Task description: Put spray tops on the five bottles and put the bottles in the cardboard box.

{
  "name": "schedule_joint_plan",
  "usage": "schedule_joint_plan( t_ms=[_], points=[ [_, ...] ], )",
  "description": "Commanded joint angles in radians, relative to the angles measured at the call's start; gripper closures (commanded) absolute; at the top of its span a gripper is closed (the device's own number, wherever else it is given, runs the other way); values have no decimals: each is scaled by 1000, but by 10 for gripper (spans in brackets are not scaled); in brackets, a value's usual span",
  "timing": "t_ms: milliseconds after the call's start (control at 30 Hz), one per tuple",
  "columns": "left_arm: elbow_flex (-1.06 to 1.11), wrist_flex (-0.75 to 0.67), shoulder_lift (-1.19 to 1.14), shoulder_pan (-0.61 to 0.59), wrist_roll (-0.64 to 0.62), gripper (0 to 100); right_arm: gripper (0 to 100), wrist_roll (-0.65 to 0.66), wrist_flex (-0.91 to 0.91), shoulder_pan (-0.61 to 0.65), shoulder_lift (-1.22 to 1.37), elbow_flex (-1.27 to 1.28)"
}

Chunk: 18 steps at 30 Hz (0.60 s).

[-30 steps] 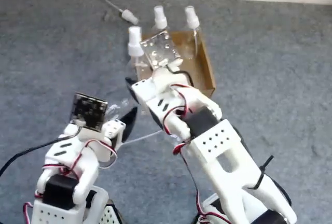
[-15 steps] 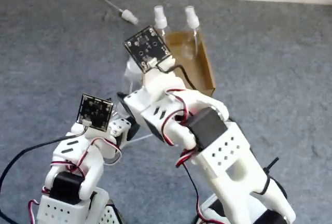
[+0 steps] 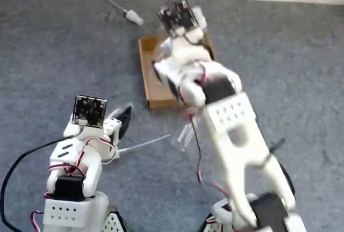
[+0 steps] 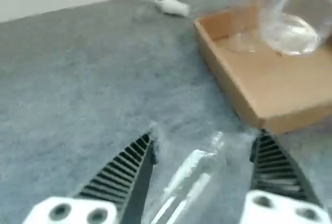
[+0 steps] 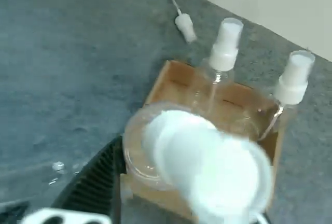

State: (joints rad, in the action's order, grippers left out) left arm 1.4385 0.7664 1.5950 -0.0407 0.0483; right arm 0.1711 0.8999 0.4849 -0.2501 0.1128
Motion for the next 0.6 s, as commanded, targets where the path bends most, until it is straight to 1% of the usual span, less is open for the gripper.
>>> schedule_joint_plan(
  t_ms=[0,167,300,433,567],
  points=[
    [12,-71,-1,-15,12,772,995,52,-64,-36,176,-177],
    [13,-69,-1,-15,12,772,995,55,-65,-59,417,-389],
    [13,-69,-1,-15,12,772,995,57,-64,-56,562,-501],
    [13,-69,-1,-15,12,772,995,55,-62,-58,651,-588],
    [13,-68,-1,-15,12,772,995,57,-62,-48,704,-613]
  ],
)
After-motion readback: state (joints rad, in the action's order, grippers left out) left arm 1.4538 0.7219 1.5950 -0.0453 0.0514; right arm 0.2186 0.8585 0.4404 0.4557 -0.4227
